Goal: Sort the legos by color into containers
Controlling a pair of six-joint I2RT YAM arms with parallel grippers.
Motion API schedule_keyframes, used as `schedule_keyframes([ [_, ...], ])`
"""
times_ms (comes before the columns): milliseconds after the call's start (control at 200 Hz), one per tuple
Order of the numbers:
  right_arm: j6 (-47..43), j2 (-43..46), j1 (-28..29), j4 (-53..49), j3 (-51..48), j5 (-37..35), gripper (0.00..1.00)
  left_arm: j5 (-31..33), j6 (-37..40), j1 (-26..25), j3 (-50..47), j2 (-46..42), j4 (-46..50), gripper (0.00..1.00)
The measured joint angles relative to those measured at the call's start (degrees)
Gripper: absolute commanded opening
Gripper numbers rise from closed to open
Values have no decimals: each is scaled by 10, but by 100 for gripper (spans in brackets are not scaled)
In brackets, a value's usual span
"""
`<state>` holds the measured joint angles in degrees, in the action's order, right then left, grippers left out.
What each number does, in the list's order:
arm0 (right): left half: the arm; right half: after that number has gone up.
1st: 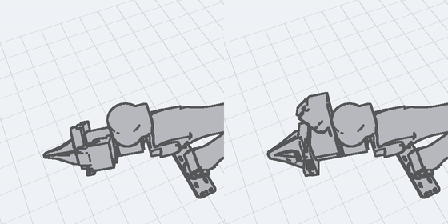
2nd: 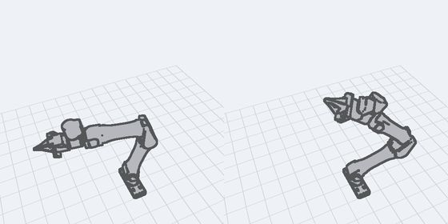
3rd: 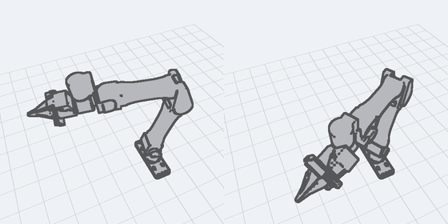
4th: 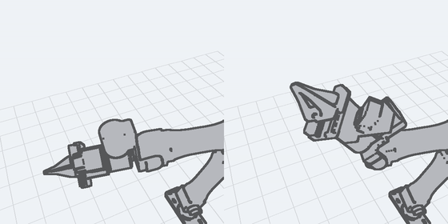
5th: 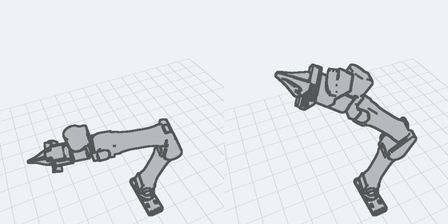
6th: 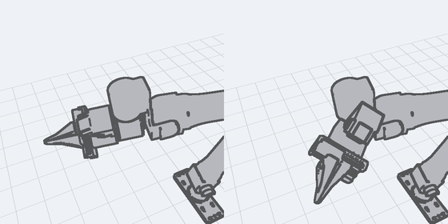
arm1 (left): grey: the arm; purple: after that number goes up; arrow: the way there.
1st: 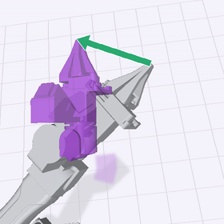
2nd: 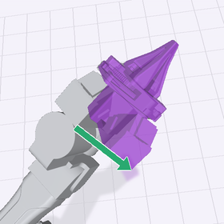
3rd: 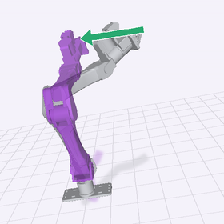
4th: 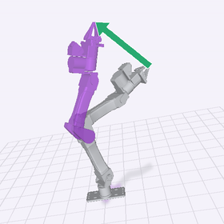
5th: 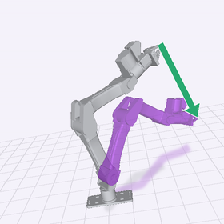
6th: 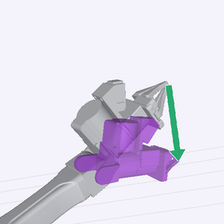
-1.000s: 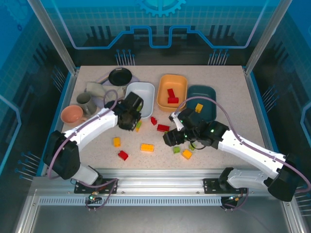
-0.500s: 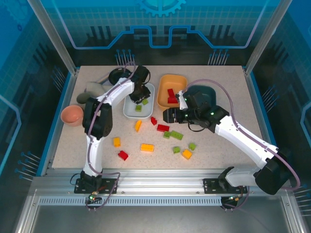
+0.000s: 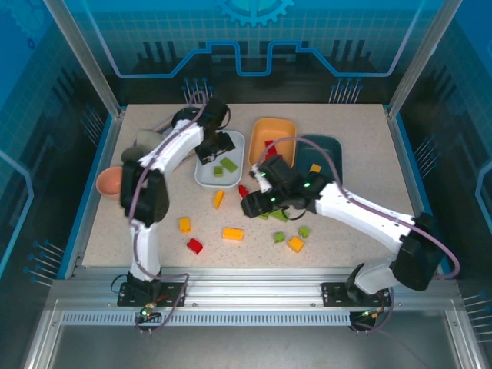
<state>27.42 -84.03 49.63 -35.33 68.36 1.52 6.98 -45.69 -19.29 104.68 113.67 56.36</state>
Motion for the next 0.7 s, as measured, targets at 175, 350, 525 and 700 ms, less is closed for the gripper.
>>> schedule_keyframes([
  [175, 5, -116, 66, 24, 73, 6, 73, 74, -46, -1, -178, -315, 18, 75],
  [350, 49, -263, 113, 40, 196, -2, 79, 132, -95, -8, -313, -596, 57, 75],
  [525, 115, -401, 161, 10, 345, -42, 86, 151, -110, -9, -360, -746, 122, 76],
  [700, 170, -498, 191, -47, 480, -82, 84, 146, -107, -9, -371, -803, 162, 78],
])
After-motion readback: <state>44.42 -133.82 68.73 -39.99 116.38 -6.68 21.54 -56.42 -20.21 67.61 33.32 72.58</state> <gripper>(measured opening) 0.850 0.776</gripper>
